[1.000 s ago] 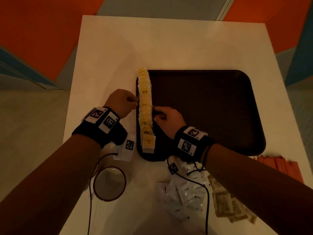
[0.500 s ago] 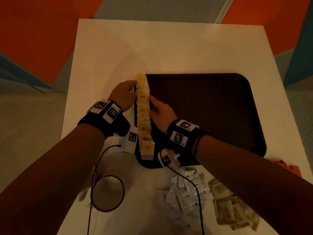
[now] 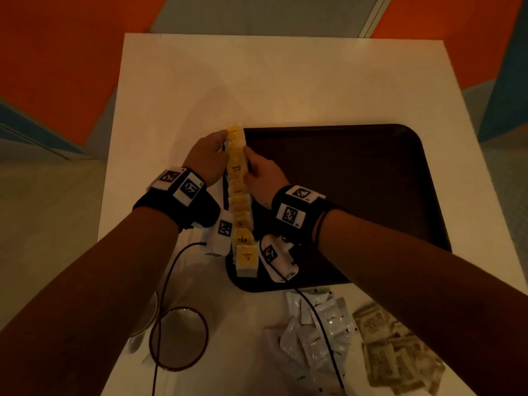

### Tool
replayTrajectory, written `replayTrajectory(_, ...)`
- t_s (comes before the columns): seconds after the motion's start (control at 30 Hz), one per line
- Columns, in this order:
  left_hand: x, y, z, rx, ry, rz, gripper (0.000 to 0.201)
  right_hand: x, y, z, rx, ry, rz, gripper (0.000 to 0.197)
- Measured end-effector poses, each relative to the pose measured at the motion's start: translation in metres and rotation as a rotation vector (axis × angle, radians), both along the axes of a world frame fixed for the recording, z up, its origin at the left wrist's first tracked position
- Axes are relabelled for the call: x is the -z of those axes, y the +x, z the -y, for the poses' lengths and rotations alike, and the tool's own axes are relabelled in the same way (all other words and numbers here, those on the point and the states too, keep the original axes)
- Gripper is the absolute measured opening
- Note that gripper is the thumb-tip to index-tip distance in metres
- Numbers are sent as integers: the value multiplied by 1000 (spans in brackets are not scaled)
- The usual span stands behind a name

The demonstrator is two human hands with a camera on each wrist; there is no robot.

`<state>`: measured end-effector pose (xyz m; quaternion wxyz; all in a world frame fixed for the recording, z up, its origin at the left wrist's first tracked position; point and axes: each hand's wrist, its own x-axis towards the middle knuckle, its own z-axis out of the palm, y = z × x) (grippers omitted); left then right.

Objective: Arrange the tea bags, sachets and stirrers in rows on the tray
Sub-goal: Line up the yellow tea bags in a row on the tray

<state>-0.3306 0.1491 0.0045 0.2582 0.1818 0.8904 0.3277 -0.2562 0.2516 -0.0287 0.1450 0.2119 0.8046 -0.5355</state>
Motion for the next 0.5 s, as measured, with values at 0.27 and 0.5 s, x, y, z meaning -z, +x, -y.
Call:
replayTrajectory(0.27,1,-4,-2,21,46,-20,40,1,-10,-7,21,4,-12,60)
replayTrajectory(0.5,-20,-2,12,-128,82,9,48,-27,10,-25,111,-27,5,56)
